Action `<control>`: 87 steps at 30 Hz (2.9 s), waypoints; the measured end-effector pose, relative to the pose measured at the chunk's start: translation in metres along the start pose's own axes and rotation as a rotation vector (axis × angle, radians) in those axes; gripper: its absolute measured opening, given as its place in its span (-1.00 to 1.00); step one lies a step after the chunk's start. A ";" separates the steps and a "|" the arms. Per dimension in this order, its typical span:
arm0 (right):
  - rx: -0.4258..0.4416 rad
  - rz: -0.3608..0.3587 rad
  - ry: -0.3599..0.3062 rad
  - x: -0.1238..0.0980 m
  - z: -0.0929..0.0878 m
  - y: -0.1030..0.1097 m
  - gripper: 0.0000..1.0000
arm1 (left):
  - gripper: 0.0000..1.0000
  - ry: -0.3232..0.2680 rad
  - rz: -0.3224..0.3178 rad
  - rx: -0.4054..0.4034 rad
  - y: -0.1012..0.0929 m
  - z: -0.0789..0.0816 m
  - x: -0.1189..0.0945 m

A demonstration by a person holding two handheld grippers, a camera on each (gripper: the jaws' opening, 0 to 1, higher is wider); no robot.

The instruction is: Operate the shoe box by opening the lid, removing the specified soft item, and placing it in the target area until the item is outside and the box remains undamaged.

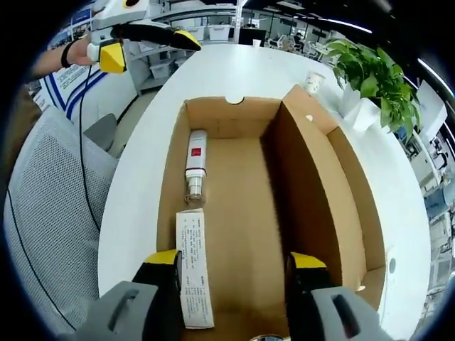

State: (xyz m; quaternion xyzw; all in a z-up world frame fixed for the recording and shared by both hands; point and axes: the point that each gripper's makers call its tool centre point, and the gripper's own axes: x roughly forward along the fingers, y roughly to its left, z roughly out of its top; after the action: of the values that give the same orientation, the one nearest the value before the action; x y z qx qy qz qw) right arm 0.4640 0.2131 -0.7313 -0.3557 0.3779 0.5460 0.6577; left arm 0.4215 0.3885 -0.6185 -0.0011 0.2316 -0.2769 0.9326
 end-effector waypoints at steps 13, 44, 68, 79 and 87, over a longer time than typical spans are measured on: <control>0.025 -0.034 0.000 -0.006 -0.007 -0.007 0.12 | 0.35 0.000 -0.002 -0.004 0.001 0.001 0.002; -0.010 -0.018 -0.002 -0.003 0.008 0.000 0.07 | 0.35 -0.002 0.003 -0.008 0.005 0.002 0.004; 0.092 0.041 0.155 0.026 -0.014 0.014 -0.29 | 0.37 -0.008 0.002 0.003 0.006 0.009 0.004; 0.201 0.084 0.154 0.028 -0.015 0.023 -0.67 | 0.36 0.006 -0.010 0.007 0.006 0.007 0.005; 0.321 0.066 0.076 0.015 -0.009 0.008 -0.67 | 0.36 0.004 -0.013 0.005 0.005 0.009 0.007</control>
State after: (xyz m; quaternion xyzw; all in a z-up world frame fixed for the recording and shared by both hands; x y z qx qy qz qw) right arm 0.4567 0.2129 -0.7499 -0.2542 0.4963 0.4859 0.6730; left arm 0.4334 0.3884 -0.6145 0.0005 0.2326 -0.2835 0.9303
